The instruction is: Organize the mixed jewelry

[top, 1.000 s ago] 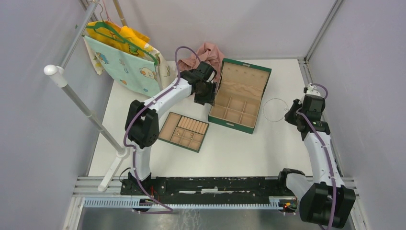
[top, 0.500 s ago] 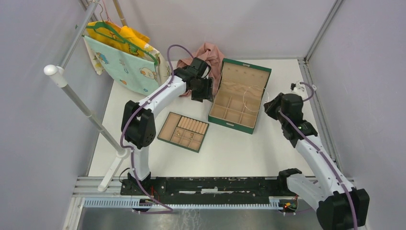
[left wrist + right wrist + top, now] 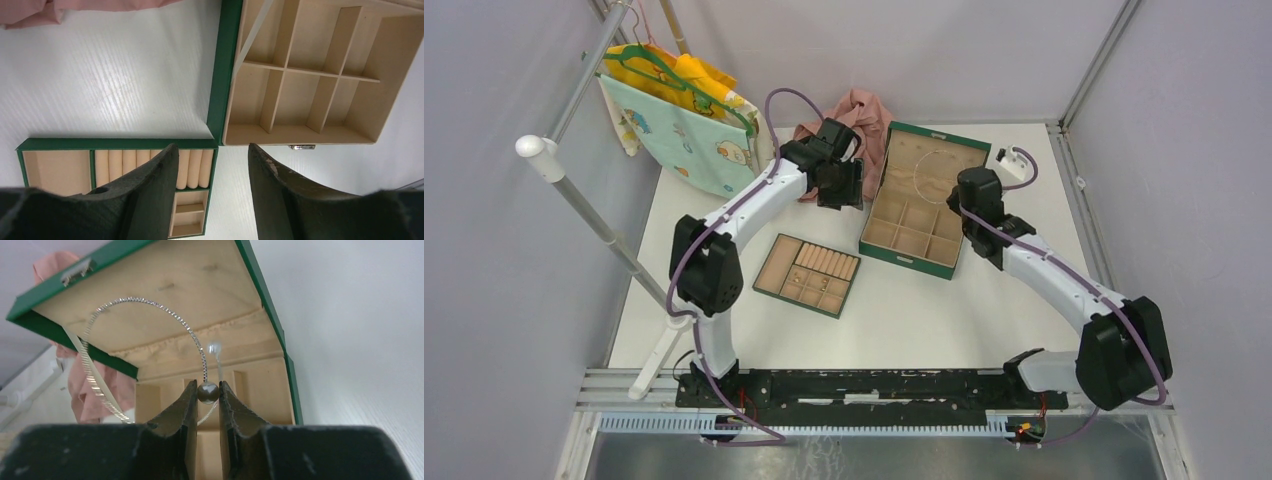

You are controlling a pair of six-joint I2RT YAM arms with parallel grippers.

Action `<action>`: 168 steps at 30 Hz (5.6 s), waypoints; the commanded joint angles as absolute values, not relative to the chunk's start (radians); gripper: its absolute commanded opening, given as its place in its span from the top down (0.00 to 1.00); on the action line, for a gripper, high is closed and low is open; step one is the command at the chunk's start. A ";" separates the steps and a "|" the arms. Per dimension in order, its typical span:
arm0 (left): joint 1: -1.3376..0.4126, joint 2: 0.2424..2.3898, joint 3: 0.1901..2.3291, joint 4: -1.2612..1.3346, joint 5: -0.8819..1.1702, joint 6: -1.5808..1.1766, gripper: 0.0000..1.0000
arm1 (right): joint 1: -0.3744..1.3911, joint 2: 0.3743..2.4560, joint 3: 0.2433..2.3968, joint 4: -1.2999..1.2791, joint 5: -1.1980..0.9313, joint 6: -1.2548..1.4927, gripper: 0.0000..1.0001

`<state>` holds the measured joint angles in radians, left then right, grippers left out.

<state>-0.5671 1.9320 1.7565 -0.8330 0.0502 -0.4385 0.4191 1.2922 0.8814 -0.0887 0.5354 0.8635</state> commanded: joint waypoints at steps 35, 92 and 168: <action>-0.550 1.889 1.744 -0.847 0.017 -0.384 0.40 | 0.384 1.558 1.015 0.020 0.628 0.850 1.00; -0.547 1.711 1.468 -0.849 -0.231 -0.464 0.37 | 0.361 1.092 0.830 -0.243 0.497 0.480 0.11; -0.438 1.555 1.244 -0.818 -0.108 -0.234 0.98 | 0.360 1.111 0.720 -0.238 0.348 0.517 0.16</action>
